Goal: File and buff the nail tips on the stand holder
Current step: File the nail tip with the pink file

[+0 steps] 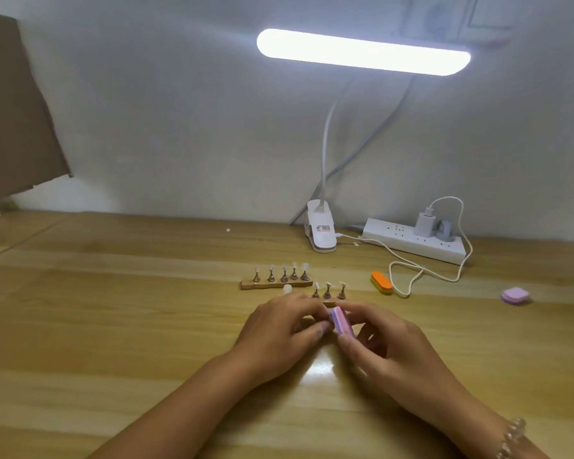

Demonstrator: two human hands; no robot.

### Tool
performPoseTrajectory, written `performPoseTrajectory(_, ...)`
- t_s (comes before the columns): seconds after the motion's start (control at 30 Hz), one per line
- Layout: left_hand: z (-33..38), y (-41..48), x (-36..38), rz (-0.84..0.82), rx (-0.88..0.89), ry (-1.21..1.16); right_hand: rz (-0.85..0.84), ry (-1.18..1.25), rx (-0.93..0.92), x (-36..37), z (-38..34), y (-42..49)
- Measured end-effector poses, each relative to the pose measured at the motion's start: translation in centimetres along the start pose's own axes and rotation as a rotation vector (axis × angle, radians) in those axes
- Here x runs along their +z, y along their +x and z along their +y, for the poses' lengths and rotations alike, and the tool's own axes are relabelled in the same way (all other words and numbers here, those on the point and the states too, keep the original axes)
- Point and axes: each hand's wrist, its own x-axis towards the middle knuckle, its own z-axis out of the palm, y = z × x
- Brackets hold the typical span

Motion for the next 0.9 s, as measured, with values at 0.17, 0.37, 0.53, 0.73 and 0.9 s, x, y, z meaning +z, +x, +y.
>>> performPoseTrajectory(0.17,-0.24,0.15,0.18,-0.02,-0.001,-0.038,0.125,-0.081,0.031,0.37,0.29,0.54)
performPoseTrajectory(0.37,-0.28,0.17,0.16,-0.032,0.01,-0.049,0.18,-0.148,0.068,0.48,0.34,0.73)
performPoseTrajectory(0.53,-0.39,0.25,0.05,-0.037,0.002,-0.058,0.148,-0.109,0.049,0.57,0.08,0.86)
performPoseTrajectory(0.73,-0.46,0.37,0.17,-0.02,-0.019,-0.137,0.177,0.044,0.062,0.4,0.35,0.86)
performPoseTrajectory(0.9,-0.5,0.42,0.26,-0.058,-0.028,-0.082,0.134,-0.062,-0.023,0.79,-0.06,0.5)
